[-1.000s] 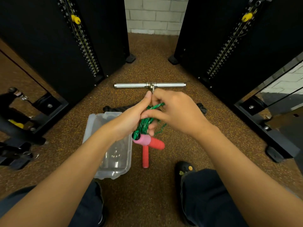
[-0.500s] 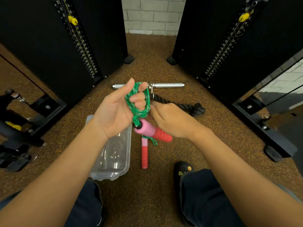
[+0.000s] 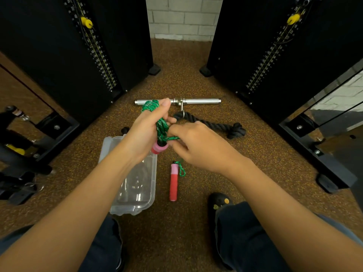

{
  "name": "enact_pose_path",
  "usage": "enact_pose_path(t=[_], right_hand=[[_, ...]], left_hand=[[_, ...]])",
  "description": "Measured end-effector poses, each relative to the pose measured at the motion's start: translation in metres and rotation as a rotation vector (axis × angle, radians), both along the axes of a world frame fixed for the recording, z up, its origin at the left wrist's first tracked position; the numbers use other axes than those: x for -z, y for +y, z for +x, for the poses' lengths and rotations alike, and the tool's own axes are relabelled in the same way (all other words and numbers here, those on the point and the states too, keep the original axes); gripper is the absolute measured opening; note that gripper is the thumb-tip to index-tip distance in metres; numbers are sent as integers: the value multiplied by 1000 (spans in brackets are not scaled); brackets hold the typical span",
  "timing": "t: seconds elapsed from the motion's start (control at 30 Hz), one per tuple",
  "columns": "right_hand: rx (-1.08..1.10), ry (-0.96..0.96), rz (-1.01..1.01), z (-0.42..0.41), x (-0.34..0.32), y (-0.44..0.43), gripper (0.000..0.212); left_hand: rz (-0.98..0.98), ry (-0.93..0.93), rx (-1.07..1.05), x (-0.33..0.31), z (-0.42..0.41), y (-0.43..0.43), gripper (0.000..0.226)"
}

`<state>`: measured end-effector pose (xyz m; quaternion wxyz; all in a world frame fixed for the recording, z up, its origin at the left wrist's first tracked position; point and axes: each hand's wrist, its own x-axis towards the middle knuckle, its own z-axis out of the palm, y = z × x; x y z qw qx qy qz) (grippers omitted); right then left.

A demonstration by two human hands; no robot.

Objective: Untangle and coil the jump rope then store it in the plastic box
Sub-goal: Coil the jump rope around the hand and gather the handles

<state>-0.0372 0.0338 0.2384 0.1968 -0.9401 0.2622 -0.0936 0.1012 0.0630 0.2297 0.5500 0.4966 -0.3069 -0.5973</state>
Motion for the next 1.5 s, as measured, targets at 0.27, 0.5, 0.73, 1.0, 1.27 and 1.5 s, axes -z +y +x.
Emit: enact_pose_path(t=[0.27,0.5,0.73,1.0,1.27,1.5], right_hand=[[131,-247,172,-6,-12,-11,31],[139,-274,374,-11,-13,-15,18],[66,-452,758,-13,-9,-22,16],[85,-338,904,-12,-8,-19,22],[210,-364,998,-6,-8,-14,39],[135,-450,1163,-2,6,-15,51]], left_hand=[[-53,-373,460,-6,1,8,66],[52,-541,673,-17,8,9,43],[58,-328,648,-16,10,10,49],[32,62,503,-8,6,13,45],[-43,334,334,-5,3,10,21],[-6,594,304,-6,11,3,32]])
